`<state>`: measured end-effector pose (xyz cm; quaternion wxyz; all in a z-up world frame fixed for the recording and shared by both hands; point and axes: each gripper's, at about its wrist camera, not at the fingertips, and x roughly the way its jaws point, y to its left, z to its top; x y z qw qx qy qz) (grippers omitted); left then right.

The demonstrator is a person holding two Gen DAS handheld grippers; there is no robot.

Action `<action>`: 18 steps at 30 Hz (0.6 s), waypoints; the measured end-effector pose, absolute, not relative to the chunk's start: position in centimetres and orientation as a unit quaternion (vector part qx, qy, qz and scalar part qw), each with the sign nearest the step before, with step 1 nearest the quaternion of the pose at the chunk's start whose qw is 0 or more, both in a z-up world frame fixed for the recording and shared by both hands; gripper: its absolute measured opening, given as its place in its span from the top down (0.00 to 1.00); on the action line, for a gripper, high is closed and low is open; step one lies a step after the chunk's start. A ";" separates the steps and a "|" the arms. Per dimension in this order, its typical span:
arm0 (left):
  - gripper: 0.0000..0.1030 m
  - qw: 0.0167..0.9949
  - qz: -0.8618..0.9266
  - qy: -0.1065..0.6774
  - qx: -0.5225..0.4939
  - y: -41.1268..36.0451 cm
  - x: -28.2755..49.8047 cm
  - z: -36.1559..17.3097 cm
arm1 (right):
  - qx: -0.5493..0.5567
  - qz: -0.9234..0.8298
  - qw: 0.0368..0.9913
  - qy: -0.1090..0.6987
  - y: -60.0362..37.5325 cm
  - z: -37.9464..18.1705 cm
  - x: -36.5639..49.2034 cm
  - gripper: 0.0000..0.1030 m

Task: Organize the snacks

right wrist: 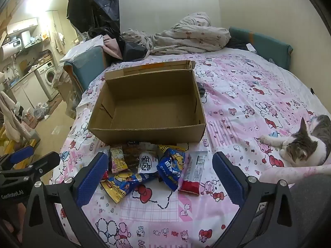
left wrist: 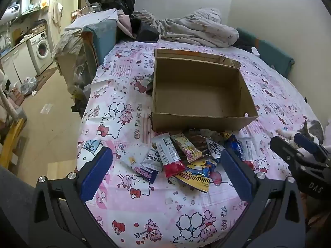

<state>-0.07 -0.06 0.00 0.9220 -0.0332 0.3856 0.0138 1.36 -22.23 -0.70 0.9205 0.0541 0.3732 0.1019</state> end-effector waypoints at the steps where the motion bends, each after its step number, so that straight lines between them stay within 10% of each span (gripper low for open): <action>1: 0.00 0.923 0.019 0.384 -0.029 -0.1 -0.2 0.0 | 0.053 0.101 0.920 0.374 -22.2 -0.7 1.4 0.01; 18: 0.00 0.920 0.012 0.390 -0.038 0.2 0.1 0.2 | 0.056 0.102 0.920 0.374 -22.0 -0.9 1.2 0.01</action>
